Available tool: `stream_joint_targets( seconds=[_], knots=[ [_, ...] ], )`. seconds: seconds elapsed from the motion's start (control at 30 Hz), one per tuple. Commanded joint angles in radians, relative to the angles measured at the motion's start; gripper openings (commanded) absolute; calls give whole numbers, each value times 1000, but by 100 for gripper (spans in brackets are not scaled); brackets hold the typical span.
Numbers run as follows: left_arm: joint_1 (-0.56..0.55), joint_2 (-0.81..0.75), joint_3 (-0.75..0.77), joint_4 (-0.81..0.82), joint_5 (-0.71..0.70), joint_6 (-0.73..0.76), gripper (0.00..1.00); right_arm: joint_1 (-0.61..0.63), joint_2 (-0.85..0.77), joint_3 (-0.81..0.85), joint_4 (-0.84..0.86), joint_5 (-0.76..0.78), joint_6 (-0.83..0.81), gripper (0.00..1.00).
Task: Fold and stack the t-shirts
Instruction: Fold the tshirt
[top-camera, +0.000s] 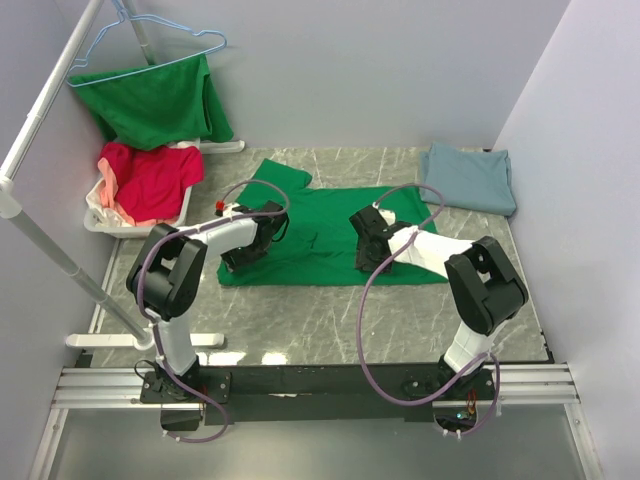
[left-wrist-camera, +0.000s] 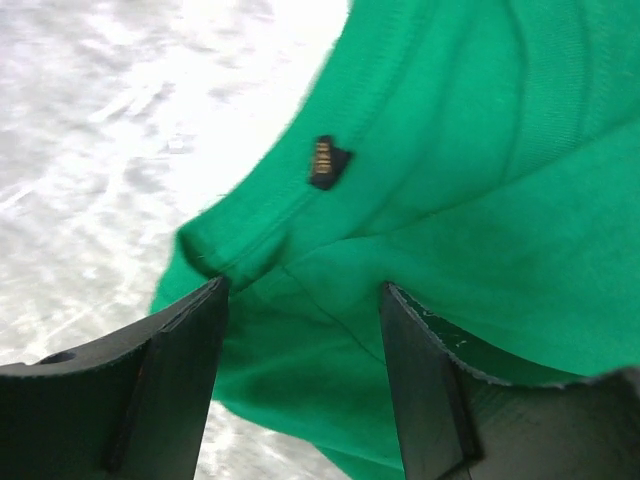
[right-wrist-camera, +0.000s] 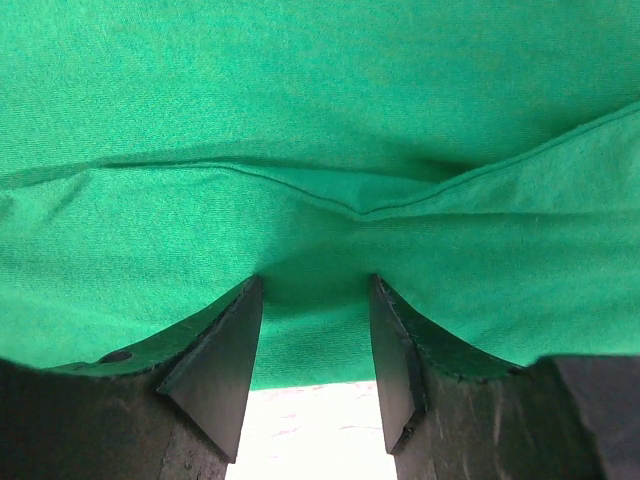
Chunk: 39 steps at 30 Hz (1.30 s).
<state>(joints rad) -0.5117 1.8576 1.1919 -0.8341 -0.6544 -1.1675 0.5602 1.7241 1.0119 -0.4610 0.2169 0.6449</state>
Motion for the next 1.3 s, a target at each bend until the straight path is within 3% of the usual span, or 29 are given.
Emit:
stream_joint_targets(
  seconds=[0.0, 0.27, 0.73, 1.03, 1.27],
  knots=[
    [18, -1, -21, -184, -119, -99, 68, -2, -4, -47, 28, -68, 16, 54],
    [36, -92, -110, -160, -122, -97, 68, 0, -67, -145, 64, -71, 32, 53],
    [96, -132, -81, -188, -133, -81, 68, 0, -190, -194, 30, -41, 38, 52],
    [70, -303, -80, -140, -110, -15, 67, -9, -308, -167, -24, 85, 22, 52],
    [-5, -325, -66, -105, -38, 32, 66, -129, -291, -138, -73, 116, -13, 53]
  ],
)
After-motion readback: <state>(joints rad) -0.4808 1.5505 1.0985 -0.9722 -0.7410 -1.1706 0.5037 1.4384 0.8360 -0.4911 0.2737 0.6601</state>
